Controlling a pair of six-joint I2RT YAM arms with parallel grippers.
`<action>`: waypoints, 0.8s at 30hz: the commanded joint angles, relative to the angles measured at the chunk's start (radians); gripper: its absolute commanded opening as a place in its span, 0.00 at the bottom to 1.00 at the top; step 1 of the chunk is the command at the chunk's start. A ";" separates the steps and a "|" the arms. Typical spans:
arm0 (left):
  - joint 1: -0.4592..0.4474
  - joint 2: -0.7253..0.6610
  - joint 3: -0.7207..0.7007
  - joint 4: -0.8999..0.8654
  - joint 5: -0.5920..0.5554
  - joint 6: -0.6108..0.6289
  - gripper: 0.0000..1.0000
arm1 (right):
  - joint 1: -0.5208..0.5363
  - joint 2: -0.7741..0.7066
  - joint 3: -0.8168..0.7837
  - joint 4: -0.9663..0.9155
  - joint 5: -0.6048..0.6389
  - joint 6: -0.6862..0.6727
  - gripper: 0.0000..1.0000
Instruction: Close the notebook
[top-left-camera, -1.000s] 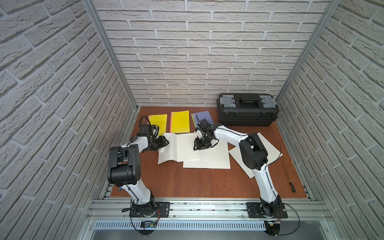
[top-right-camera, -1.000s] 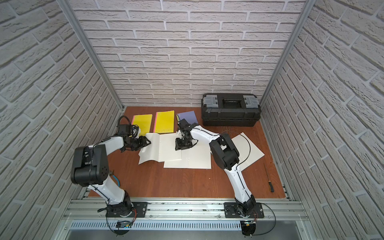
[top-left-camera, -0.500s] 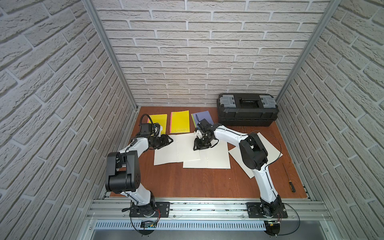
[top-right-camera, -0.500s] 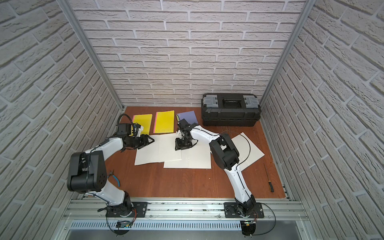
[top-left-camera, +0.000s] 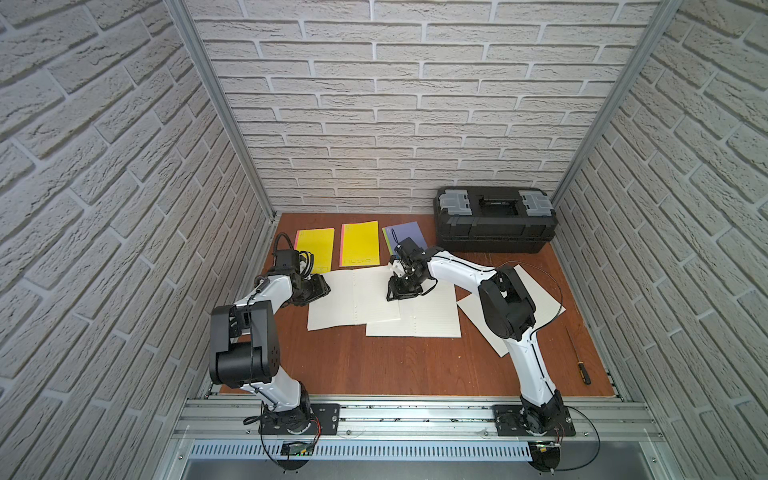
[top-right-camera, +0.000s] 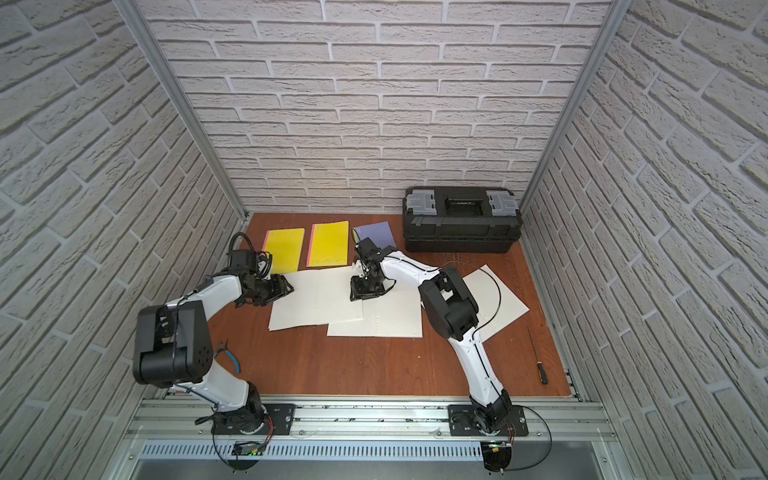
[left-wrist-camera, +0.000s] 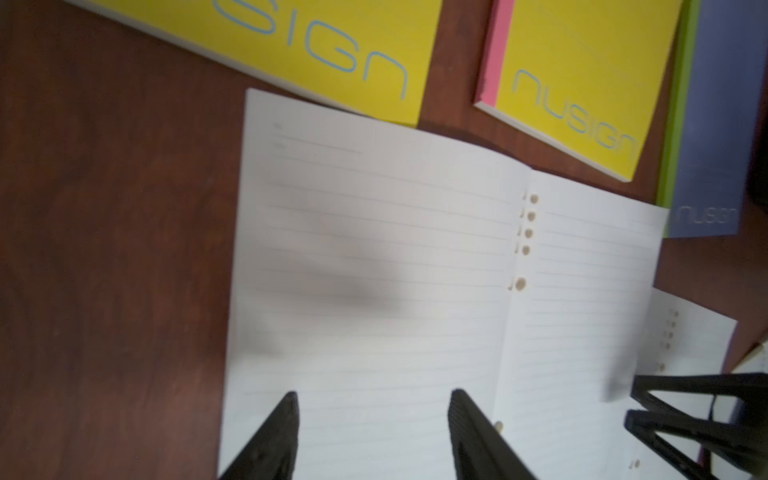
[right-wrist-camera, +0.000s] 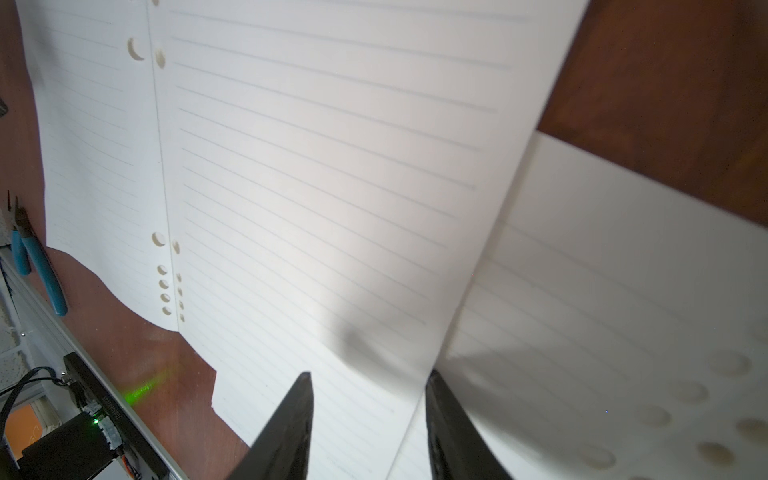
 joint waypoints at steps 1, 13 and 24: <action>0.002 -0.034 0.014 -0.057 -0.094 -0.018 0.59 | 0.018 -0.006 -0.029 -0.028 0.005 -0.010 0.45; -0.025 -0.040 -0.053 -0.059 -0.139 -0.092 0.59 | 0.017 -0.003 -0.036 -0.019 0.000 -0.011 0.45; -0.058 -0.047 -0.103 -0.066 -0.216 -0.139 0.60 | 0.017 -0.010 -0.050 -0.015 0.001 -0.014 0.44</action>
